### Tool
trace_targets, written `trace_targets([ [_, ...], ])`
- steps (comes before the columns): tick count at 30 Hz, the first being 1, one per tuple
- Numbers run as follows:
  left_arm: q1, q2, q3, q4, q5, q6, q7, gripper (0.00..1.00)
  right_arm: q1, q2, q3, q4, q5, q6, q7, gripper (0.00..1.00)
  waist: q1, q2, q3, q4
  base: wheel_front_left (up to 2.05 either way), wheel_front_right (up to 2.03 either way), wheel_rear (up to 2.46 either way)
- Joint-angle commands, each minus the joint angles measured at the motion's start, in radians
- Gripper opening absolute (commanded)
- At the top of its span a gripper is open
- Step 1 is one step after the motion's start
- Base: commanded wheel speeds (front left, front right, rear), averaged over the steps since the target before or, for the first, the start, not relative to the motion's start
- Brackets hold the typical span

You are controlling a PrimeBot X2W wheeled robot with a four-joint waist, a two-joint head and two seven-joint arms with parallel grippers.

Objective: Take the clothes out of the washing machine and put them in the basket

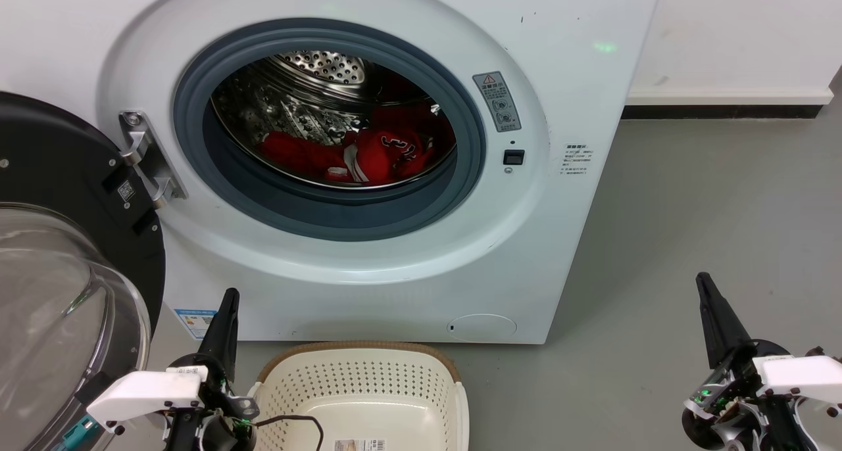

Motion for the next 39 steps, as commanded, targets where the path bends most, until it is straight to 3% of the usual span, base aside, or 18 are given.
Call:
trace_targets([
  [1, -0.006, -0.001, 0.003, -0.001, -0.002, -0.002, 0.002, 0.00, -0.013, 0.003, 0.000, 0.002, -0.005, 0.000, 0.001, 0.00, 0.0000, 0.0000, 0.000, 0.000, 0.00, 0.00, 0.00],
  [30, -0.006, -0.001, 0.003, -0.001, -0.002, -0.002, 0.002, 0.00, -0.013, 0.003, 0.000, 0.002, -0.005, 0.000, 0.001, 0.00, 0.0000, 0.0000, 0.000, 0.000, 0.00, 0.00, 0.00],
  [31, 0.001, 0.000, -0.001, 0.003, 0.000, 0.000, 0.000, 1.00, 0.002, 0.000, 0.000, 0.002, 0.000, 0.000, 0.000, 1.00, 0.0000, 0.0000, 0.000, 0.000, 0.00, 0.00, 0.00],
  [39, 0.030, -0.002, -0.009, 0.005, 0.020, 0.000, -0.028, 1.00, 0.031, 0.001, 0.005, 0.019, -0.013, 0.000, -0.027, 1.00, 0.0000, 0.0000, 0.001, 0.000, 0.00, 0.00, 0.00],
])
